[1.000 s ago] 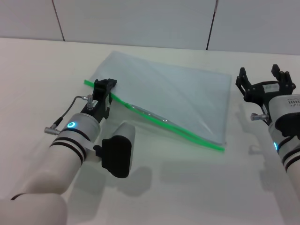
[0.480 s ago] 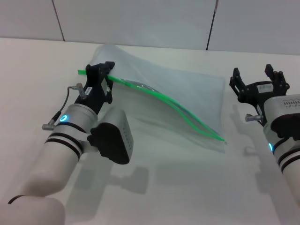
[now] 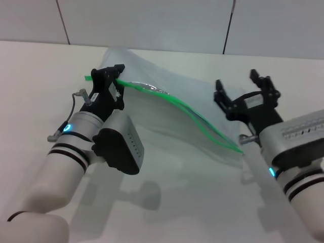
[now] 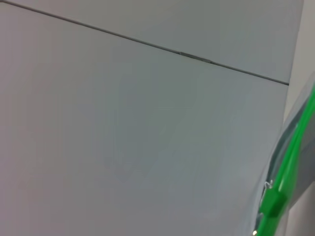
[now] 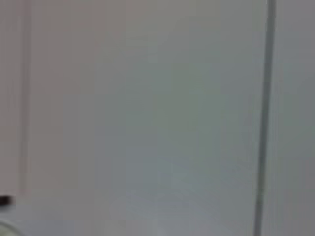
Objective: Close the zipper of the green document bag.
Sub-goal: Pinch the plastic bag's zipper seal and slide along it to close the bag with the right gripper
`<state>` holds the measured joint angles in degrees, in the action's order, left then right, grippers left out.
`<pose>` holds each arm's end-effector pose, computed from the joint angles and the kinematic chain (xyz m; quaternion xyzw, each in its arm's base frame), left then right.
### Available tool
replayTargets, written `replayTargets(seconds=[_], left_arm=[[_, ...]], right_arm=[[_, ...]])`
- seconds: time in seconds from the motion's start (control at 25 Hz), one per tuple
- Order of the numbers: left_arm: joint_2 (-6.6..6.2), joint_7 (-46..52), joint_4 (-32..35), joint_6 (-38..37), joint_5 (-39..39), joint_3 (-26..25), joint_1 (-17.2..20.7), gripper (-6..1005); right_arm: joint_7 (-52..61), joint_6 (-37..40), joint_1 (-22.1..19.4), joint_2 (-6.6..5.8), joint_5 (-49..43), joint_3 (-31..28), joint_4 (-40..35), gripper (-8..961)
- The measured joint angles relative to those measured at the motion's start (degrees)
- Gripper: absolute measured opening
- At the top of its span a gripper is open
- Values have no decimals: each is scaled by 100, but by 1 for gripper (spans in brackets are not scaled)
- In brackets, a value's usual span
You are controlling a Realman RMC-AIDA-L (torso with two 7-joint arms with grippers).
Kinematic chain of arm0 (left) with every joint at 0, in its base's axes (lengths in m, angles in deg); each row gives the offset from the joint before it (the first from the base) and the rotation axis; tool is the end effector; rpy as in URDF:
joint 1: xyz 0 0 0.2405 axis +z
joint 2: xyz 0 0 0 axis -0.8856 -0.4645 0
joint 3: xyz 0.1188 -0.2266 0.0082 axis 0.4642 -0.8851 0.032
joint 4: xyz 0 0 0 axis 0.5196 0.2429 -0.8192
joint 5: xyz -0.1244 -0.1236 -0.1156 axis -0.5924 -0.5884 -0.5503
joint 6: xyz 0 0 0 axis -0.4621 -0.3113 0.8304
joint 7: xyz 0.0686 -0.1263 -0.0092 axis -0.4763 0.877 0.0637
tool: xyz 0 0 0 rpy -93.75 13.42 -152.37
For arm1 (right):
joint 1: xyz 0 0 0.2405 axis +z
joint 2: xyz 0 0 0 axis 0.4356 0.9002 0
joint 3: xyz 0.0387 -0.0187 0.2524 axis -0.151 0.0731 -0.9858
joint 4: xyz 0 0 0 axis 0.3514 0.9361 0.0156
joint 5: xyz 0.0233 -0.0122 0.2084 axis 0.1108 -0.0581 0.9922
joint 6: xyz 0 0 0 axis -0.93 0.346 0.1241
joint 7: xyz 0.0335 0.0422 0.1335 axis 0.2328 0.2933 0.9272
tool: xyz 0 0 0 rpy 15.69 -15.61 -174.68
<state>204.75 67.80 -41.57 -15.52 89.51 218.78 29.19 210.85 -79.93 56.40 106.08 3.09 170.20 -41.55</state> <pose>-0.2404 0.3490 -0.0829 -0.7385 0.2275 0.1095 0.6252 0.2178 0.3244 -0.1020 -0.7730 0.1923 0.2525 0.5492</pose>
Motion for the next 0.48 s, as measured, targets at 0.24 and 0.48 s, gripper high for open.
replayTargets(seconds=[0.24, 0.48], left_arm=[[-1, -57, -40, -21, 2, 0, 7, 55], [-6, -217, -60, -19, 231, 0, 10, 55]], right_arm=[[-3, 54, -259, -93, -1096, 1, -314, 835], [-5, 405, -280, -294, -1701, 1, -646, 834]])
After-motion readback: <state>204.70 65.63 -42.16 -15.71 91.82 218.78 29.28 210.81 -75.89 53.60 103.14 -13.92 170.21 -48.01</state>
